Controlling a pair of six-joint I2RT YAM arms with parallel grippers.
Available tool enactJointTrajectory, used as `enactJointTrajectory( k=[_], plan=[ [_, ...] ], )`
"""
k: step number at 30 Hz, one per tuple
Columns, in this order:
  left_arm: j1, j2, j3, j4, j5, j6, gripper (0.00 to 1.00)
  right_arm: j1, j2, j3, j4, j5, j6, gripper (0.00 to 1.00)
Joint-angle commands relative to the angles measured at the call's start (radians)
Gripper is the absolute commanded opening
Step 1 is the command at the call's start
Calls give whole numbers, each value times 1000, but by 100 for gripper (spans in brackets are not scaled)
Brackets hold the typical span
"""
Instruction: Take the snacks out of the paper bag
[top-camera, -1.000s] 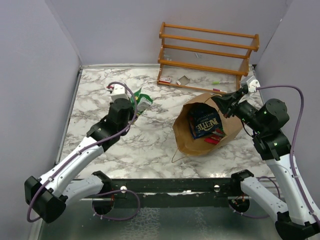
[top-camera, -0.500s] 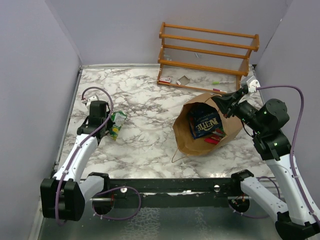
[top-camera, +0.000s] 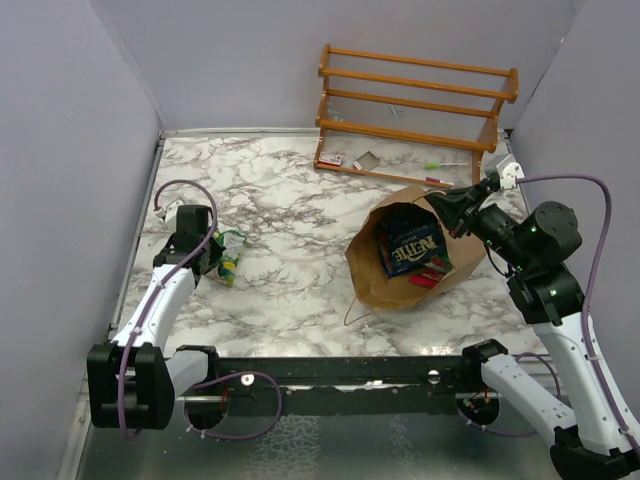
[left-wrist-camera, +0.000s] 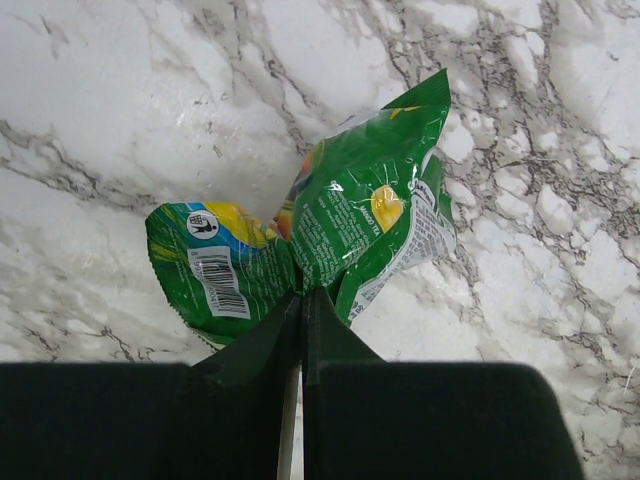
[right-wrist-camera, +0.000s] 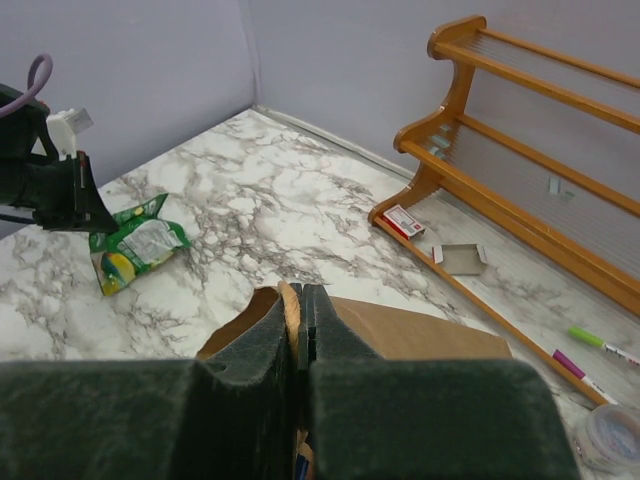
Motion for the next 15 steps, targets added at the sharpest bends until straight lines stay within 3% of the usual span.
enactJointTrajectory(
  k=[1,4,6,7,12,15],
  plan=[
    [15,6,-26,16,-12,-87,14,2,-12,-5,37,18,2,2],
    [18,3,-34,11,-5,-123,36,2,-11,-4,39,18,2,2],
    [18,-3,-25,16,37,-125,62,2,-10,-4,38,17,2,2],
    [18,-5,-13,16,65,-122,69,2,-10,-4,36,15,2,2],
    [17,-5,92,25,303,-68,80,2,-8,-4,33,13,-1,2],
    [-5,2,125,145,595,25,86,2,-3,-4,36,11,1,2]
  ],
)
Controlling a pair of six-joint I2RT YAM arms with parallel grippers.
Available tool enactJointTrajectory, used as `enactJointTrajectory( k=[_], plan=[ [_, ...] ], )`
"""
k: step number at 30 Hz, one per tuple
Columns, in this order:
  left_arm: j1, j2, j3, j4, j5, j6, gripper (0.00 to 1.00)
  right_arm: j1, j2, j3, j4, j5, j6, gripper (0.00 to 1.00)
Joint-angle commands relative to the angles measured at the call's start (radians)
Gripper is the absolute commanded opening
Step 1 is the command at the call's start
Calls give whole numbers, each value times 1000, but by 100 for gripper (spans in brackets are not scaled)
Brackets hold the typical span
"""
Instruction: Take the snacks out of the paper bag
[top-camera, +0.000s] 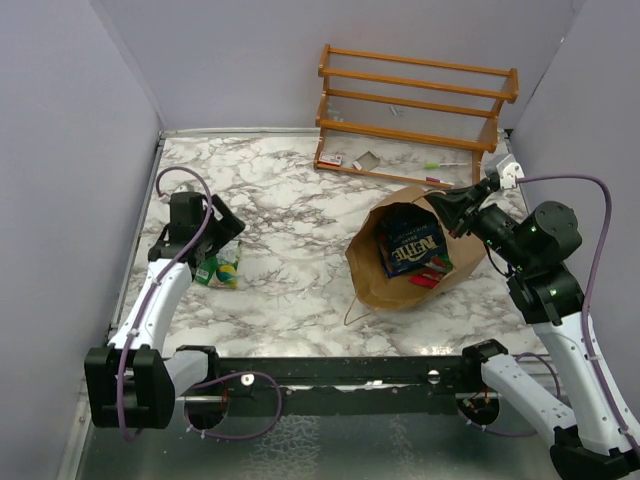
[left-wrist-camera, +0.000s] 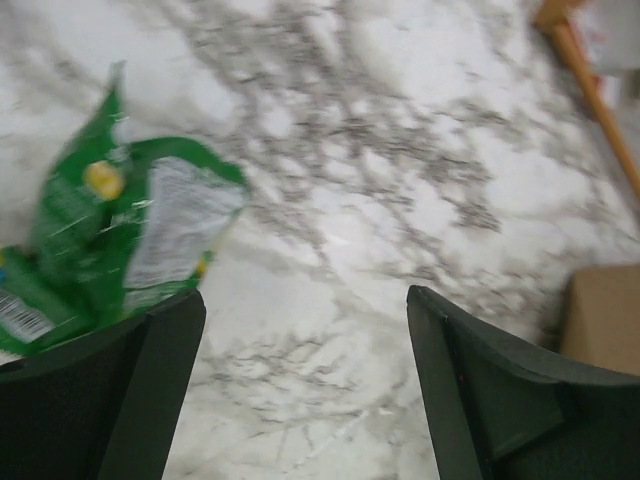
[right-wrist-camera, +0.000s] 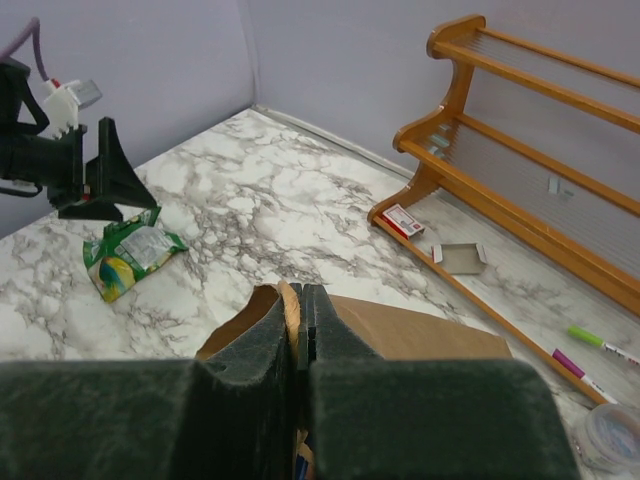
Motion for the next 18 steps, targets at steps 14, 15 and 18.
enactJointTrajectory(
  k=[14,15,18],
  plan=[
    [-742,-142,65,508,165,329,78,2,17,1,43,-5,12,2],
    [-817,-115,76,507,99,368,77,2,17,1,43,-4,14,2],
    [-1034,-9,128,502,-104,508,77,2,16,2,41,-7,14,2]
  ],
)
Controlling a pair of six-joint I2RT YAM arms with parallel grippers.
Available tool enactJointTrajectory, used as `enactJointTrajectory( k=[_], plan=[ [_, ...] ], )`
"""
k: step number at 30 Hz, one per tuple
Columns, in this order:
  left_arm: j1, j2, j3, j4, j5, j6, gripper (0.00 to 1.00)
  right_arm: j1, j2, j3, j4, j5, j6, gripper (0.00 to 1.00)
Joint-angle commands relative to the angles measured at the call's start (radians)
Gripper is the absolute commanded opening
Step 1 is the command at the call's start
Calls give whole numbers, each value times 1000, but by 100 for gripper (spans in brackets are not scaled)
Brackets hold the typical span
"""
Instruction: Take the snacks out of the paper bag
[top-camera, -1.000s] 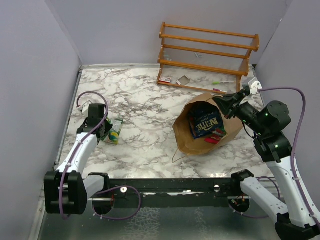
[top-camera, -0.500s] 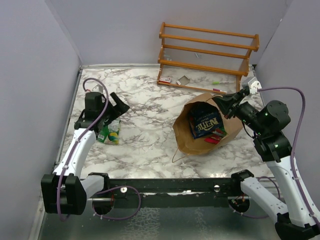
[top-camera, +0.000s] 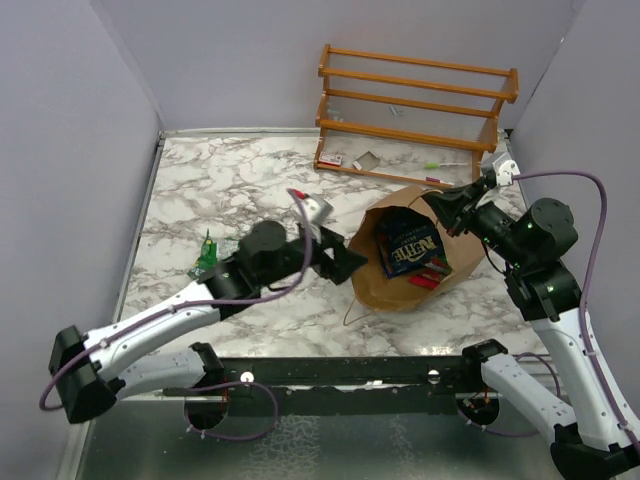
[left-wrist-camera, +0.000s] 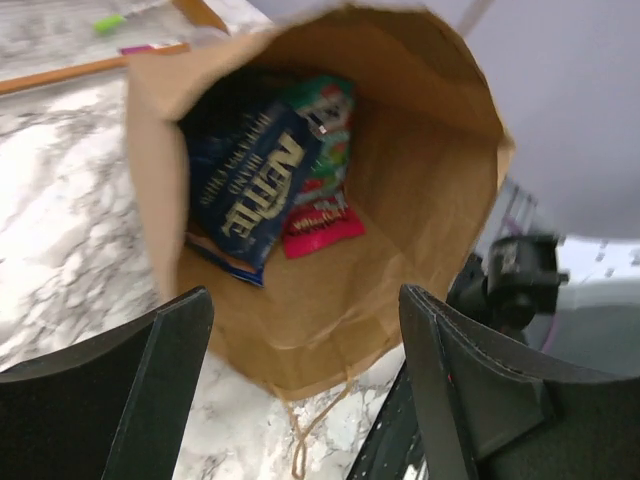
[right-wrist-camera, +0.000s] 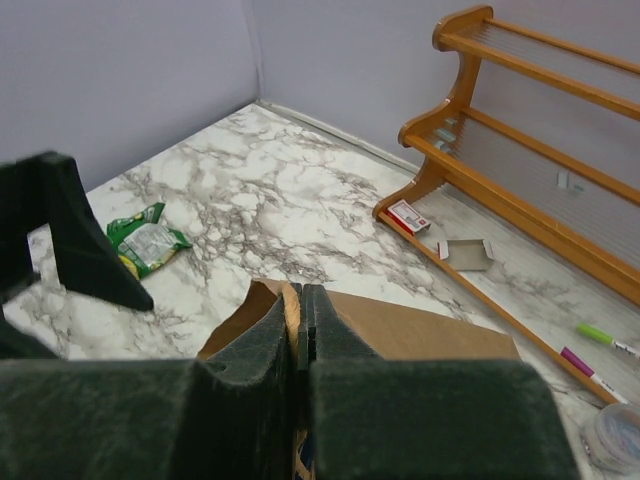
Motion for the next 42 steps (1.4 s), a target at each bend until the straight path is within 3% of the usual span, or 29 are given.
enactJointTrajectory(
  k=[1,3,6,11,16,21,25,30,36,42],
  plan=[
    [-266,165,76,42,-346,260,78,2,-4,2,36,-5,9,2],
    [-335,268,136,23,-415,343,78,2,-6,4,35,-4,7,2],
    [-348,415,214,19,-436,392,75,2,-8,6,35,-2,6,2],
    [-343,581,276,114,-374,462,71,2,-13,7,35,-3,6,2],
    [-314,764,369,100,-394,489,48,2,-14,17,33,-6,9,2],
    [-270,815,342,191,-400,469,44,2,-15,28,23,-7,9,2],
    [-253,855,331,257,-400,459,45,2,-13,22,27,-9,9,2],
    [-251,921,344,334,-486,468,59,2,-6,18,33,-17,15,2],
    [-234,998,402,349,-508,496,69,2,-3,20,32,-16,15,2],
    [-220,1077,442,356,-522,499,73,2,-3,17,32,-17,13,2]
  ],
)
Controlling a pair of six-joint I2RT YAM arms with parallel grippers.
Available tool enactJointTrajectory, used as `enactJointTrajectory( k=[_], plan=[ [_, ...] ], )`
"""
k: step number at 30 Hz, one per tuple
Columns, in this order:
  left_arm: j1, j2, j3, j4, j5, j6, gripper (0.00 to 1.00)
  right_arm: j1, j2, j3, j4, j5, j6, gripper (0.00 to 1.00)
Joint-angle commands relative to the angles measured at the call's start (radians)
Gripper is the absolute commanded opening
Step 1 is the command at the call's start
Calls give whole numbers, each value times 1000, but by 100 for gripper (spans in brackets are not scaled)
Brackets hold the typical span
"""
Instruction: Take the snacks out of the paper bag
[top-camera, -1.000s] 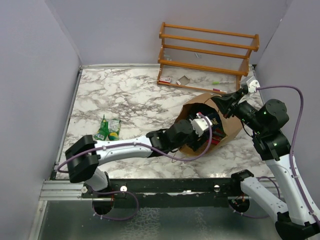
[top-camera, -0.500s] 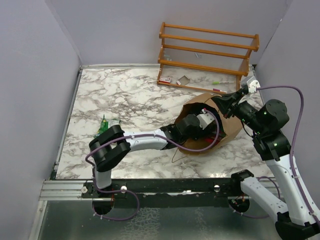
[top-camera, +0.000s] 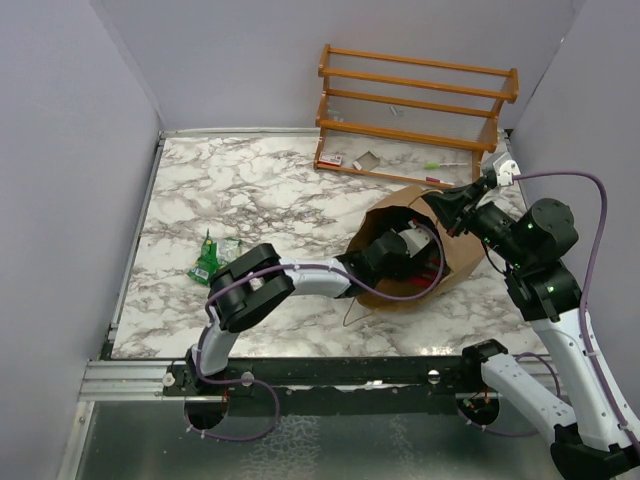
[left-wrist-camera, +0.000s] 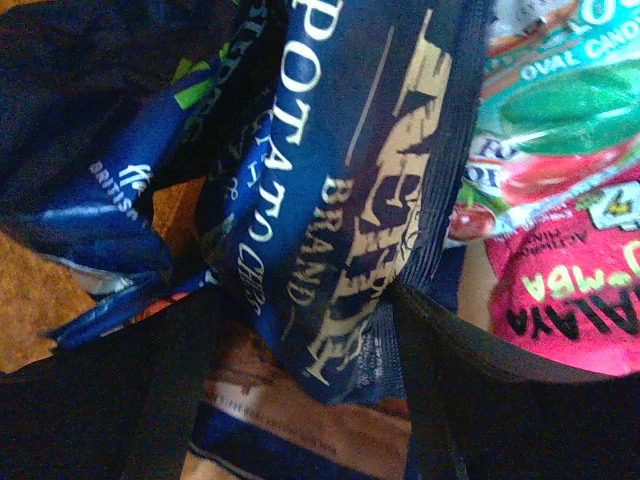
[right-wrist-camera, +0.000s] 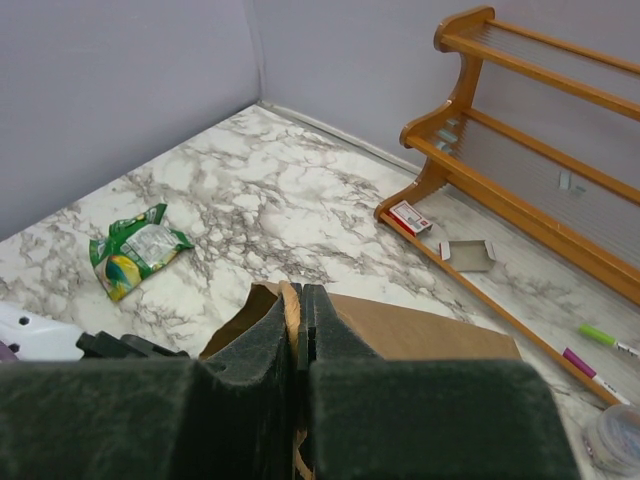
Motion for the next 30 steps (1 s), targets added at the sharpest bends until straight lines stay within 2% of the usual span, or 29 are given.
enactJointTrajectory(
  k=[1,3,6,8,12,21,25,30],
  plan=[
    [13,62,61,36,-44,13,71,2,-2,16,30,-12,8,2],
    [16,76,73,21,-37,16,61,2,0,16,30,-12,8,2],
    [17,64,77,3,-41,12,35,2,-2,17,29,-9,4,2],
    [18,37,66,-1,-47,0,26,2,-2,19,27,-4,2,2],
    [15,-42,26,-12,-18,-30,19,2,-5,15,27,1,0,2],
    [12,-249,-105,-46,84,-113,12,2,-5,14,29,6,-1,2],
    [13,-335,-159,-48,137,-146,0,2,-4,16,28,4,-1,2],
    [12,-385,-193,-50,151,-170,0,2,-4,13,31,3,2,2]
  ],
)
